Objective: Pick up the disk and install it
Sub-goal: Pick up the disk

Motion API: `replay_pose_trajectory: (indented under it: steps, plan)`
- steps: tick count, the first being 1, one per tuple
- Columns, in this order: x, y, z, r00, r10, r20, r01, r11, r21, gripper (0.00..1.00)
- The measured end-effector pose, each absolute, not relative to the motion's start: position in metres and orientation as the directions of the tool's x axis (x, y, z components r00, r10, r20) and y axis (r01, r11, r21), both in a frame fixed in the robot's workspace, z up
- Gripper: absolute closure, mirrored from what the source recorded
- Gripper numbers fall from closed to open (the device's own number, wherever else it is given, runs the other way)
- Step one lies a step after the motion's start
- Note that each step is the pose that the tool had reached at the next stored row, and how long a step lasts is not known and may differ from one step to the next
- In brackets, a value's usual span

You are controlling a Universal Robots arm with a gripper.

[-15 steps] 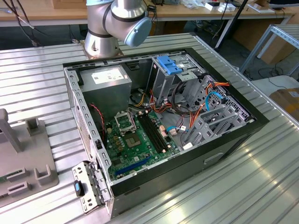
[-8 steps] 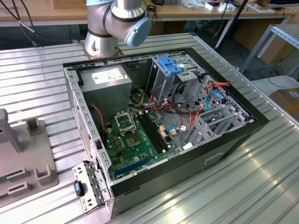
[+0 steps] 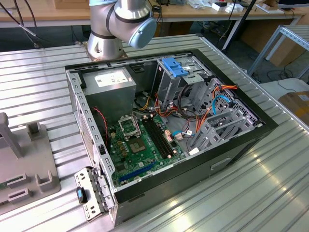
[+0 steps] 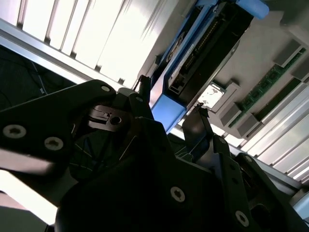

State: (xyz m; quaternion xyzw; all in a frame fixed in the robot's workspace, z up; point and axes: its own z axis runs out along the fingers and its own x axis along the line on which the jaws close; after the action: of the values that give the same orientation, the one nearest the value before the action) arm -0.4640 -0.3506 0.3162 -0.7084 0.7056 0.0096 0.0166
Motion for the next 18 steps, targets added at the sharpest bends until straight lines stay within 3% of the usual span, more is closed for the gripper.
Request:
replay_pose_trajectory:
  steps: [12,14,18]
  plan:
    - [-0.464,-0.3507,0.3105,0.004,-0.999,-0.037,-1.0,-0.004,-0.01,0.46]
    - [-0.464,-0.3506,0.3104,0.004,-0.999,-0.037,-1.0,-0.004,-0.01,0.55]
    - [-0.4641,-0.3506,0.3104,0.004,-0.999,-0.037,-1.0,-0.004,-0.01,0.56]
